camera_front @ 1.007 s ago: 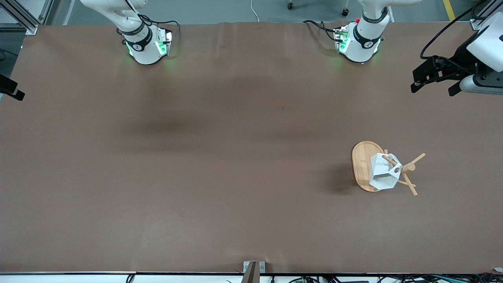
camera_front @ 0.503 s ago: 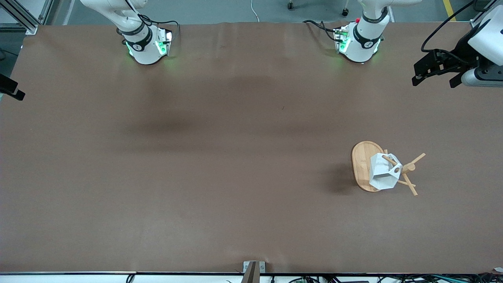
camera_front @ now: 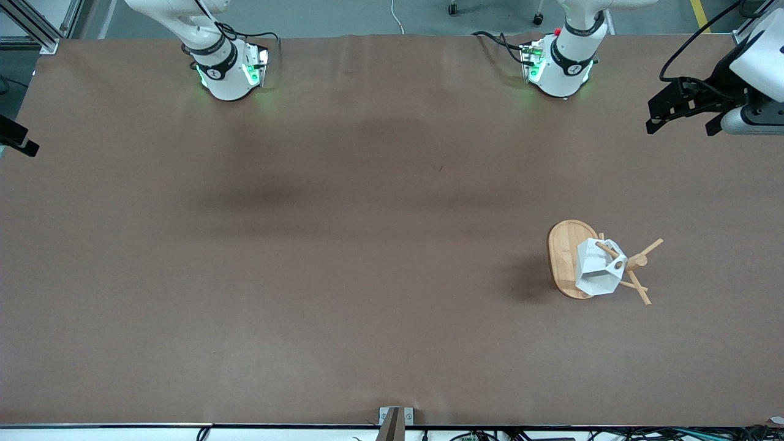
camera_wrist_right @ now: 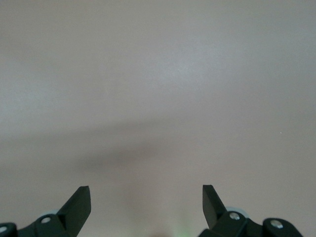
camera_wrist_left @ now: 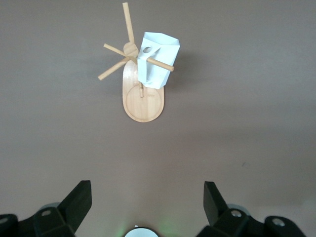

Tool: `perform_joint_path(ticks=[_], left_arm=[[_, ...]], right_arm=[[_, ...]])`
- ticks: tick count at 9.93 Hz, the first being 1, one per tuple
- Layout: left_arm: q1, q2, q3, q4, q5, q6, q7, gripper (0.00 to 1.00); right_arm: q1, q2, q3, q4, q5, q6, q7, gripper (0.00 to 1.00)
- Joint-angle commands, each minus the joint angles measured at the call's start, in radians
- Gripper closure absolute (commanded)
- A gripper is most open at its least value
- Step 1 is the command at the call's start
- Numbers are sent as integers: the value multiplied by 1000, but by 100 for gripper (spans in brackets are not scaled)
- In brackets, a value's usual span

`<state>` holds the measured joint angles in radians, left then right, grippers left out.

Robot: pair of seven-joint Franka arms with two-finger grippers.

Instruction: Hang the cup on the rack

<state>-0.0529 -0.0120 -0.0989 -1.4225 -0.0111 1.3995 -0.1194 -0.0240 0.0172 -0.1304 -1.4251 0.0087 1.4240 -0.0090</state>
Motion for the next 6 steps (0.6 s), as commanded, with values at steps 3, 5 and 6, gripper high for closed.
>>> perform_joint_path(ticks=[3,5,6], left_arm=[[-5,-16,-4,-47,17,-2,-6,0],[-2,-16,-2,-46,13,-2,7,0],[-2,-14,-1,-46,13,-2,18,0]], right_arm=[[-4,7,3,18,-4,-13,-11,0],[-4,7,3,18,-4,-13,-11,0],[-4,7,3,18,-4,-13,-11,0]])
